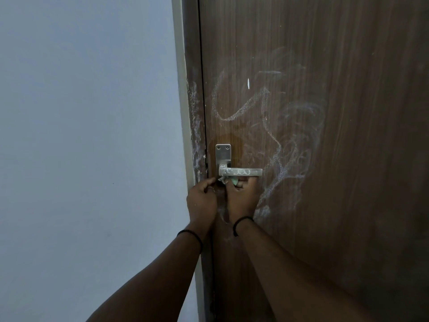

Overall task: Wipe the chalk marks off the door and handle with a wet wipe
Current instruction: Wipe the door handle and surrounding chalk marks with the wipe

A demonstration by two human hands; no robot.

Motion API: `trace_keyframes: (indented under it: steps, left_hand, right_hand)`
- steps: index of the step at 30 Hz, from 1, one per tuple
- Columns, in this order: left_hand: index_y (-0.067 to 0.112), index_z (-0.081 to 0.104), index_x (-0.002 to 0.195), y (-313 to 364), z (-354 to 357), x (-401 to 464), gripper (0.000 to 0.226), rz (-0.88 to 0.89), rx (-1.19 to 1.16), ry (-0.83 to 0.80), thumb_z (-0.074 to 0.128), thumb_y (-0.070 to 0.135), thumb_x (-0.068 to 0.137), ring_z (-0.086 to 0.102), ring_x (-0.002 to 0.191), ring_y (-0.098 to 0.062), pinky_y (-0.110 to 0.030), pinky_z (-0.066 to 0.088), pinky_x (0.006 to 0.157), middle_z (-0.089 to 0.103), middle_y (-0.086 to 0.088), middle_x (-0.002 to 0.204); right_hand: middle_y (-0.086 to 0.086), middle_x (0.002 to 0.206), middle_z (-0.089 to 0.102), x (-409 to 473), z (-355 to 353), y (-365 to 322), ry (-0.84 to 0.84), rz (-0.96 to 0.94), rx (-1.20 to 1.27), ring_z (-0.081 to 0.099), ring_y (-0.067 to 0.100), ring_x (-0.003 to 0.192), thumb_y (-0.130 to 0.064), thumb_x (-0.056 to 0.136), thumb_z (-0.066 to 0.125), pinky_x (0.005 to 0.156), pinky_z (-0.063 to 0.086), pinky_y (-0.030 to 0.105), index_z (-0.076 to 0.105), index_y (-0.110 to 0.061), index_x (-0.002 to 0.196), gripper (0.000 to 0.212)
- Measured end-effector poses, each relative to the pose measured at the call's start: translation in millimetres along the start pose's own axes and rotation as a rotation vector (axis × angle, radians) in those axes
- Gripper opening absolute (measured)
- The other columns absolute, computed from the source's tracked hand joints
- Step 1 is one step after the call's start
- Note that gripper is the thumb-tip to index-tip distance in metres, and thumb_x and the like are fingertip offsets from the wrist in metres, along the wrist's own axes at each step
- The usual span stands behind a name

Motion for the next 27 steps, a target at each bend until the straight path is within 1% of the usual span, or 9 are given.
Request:
trace_keyframes:
  steps: [2,4,7,11,14,18,22,24,27]
  left_hand:
    - [0.02,0.072,0.119,1,0,-1,0.037,0.004,0.005,0.001,0.048,0.003,0.095,0.068,0.103,-0.028,-0.044,0.054,0.096,0.075,-0.006,0.109]
    - [0.019,0.072,0.118,2,-1,0,0.036,0.014,0.0,0.011,0.048,0.004,0.095,0.068,0.101,-0.028,-0.045,0.055,0.095,0.075,-0.006,0.108]
    - [0.02,0.071,0.119,-2,-1,2,0.036,0.009,-0.021,0.037,0.046,0.006,0.096,0.068,0.1,-0.033,-0.05,0.055,0.093,0.074,-0.009,0.107]
    - [0.021,0.069,0.12,-6,2,1,0.037,0.017,-0.031,0.051,0.044,0.007,0.096,0.068,0.097,-0.034,-0.051,0.056,0.09,0.073,-0.009,0.104]
    - [0.018,0.068,0.121,-6,3,-1,0.036,0.016,-0.021,0.042,0.045,0.008,0.096,0.068,0.098,-0.031,-0.049,0.056,0.092,0.073,-0.009,0.106]
    - [0.016,0.068,0.125,-4,0,-1,0.037,0.032,0.017,0.048,0.045,0.007,0.096,0.066,0.104,-0.025,-0.045,0.053,0.097,0.073,-0.01,0.11]
    - [0.018,0.07,0.121,-3,-2,-2,0.038,0.055,0.028,0.043,0.045,0.006,0.095,0.068,0.098,-0.026,-0.041,0.056,0.09,0.074,-0.01,0.105]
    - [0.015,0.069,0.123,-3,-2,-2,0.037,0.057,0.032,0.037,0.046,0.006,0.095,0.067,0.101,-0.026,-0.041,0.054,0.094,0.073,-0.01,0.107]
    - [0.014,0.065,0.129,-2,-2,-1,0.039,0.047,0.023,0.027,0.046,0.005,0.096,0.064,0.109,-0.028,-0.045,0.051,0.101,0.071,-0.014,0.114]
  right_hand:
    - [-0.01,0.082,0.066,0,0,1,0.027,0.003,-0.001,0.062,-0.003,0.074,-0.015,0.085,0.075,0.061,0.045,0.006,0.059,-0.017,0.107,0.027]
    - [-0.012,0.078,0.065,1,4,3,0.016,0.029,-0.002,0.061,-0.004,0.071,-0.018,0.084,0.077,0.06,0.043,0.008,0.063,-0.019,0.091,0.016]
    - [-0.011,0.07,0.065,4,4,8,-0.013,-0.003,-0.029,0.061,-0.005,0.065,-0.02,0.082,0.079,0.056,0.043,0.008,0.063,-0.023,0.074,0.018]
    - [-0.005,0.069,0.065,4,-5,19,-0.081,-0.076,-0.187,0.059,0.007,0.064,-0.019,0.08,0.078,0.057,0.044,0.021,0.066,-0.014,0.074,0.014]
    - [-0.007,0.068,0.065,4,-6,21,-0.058,-0.016,-0.153,0.061,0.007,0.065,-0.021,0.08,0.078,0.059,0.048,0.024,0.066,-0.016,0.074,0.014]
    - [-0.006,0.072,0.068,10,8,4,0.018,0.065,-0.016,0.063,0.005,0.067,-0.027,0.078,0.081,0.06,0.05,0.021,0.063,-0.021,0.075,0.019]
    - [-0.005,0.073,0.068,0,15,8,-0.092,0.075,-0.151,0.064,0.012,0.068,-0.034,0.079,0.078,0.061,0.053,0.032,0.063,-0.021,0.076,0.02]
    - [-0.006,0.07,0.066,-1,10,12,-0.103,0.043,-0.213,0.062,0.011,0.065,-0.033,0.079,0.077,0.059,0.05,0.031,0.062,-0.021,0.073,0.02]
    - [-0.006,0.066,0.063,7,2,5,0.014,0.06,-0.143,0.058,0.006,0.059,-0.036,0.078,0.078,0.052,0.043,0.022,0.061,-0.021,0.072,0.023]
Point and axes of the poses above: each hand's wrist, its own x-axis towards the middle knuckle, its own z-axis out of the palm, y = z × x, the point moved 3 cm from there along x, towards the middle knuckle
